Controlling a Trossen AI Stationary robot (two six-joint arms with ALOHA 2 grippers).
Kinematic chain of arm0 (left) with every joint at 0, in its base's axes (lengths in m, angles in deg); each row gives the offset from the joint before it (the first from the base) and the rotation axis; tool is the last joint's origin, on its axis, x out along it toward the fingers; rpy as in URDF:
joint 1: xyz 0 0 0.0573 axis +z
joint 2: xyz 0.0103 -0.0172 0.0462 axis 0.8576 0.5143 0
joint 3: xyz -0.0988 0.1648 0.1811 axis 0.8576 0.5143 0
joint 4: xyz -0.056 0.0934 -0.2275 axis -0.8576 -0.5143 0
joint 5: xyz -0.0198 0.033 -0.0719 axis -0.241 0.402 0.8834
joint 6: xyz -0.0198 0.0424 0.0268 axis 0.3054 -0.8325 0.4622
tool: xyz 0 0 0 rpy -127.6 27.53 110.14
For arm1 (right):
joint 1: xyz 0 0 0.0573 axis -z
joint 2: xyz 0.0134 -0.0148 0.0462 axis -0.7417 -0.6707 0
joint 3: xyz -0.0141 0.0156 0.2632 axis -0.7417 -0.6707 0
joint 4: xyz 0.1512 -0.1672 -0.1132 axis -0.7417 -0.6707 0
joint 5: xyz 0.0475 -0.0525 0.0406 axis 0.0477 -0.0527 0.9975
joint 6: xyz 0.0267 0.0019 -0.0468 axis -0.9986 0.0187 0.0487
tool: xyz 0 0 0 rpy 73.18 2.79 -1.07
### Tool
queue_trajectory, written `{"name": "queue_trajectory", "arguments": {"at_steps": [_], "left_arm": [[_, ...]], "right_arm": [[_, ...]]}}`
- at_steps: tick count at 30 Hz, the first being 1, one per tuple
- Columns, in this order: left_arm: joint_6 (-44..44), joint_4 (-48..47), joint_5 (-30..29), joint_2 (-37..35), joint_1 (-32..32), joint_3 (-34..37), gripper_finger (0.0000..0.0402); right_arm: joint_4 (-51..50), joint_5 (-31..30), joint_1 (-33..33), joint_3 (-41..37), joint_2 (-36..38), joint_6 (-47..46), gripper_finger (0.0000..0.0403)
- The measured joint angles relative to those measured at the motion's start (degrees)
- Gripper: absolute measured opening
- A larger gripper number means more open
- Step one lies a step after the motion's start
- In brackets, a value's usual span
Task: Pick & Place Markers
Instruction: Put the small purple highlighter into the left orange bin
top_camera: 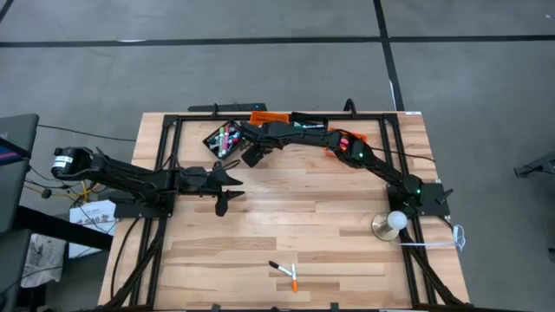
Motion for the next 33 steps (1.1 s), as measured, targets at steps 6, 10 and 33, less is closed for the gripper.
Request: {"name": "queue_trajectory", "arguments": {"at_steps": [6,10,33], "left_arm": [[0.00,0.05,1.12,0.00,0.00,0.00,0.0167],[0.00,0.19,1.24,0.00,0.00,0.00,0.0167],[0.00,0.67,1.30,0.00,-3.39,0.00,0.0167]], "right_arm": [[2.05,-2.54,0.00,0.00,0.00,-4.33,0.0171],[2.58,-4.25,0.00,0.00,0.00,-6.39,0.0170],[11.01,-9.35,-3.63,0.00,0.00,-28.10,0.0119]]}}
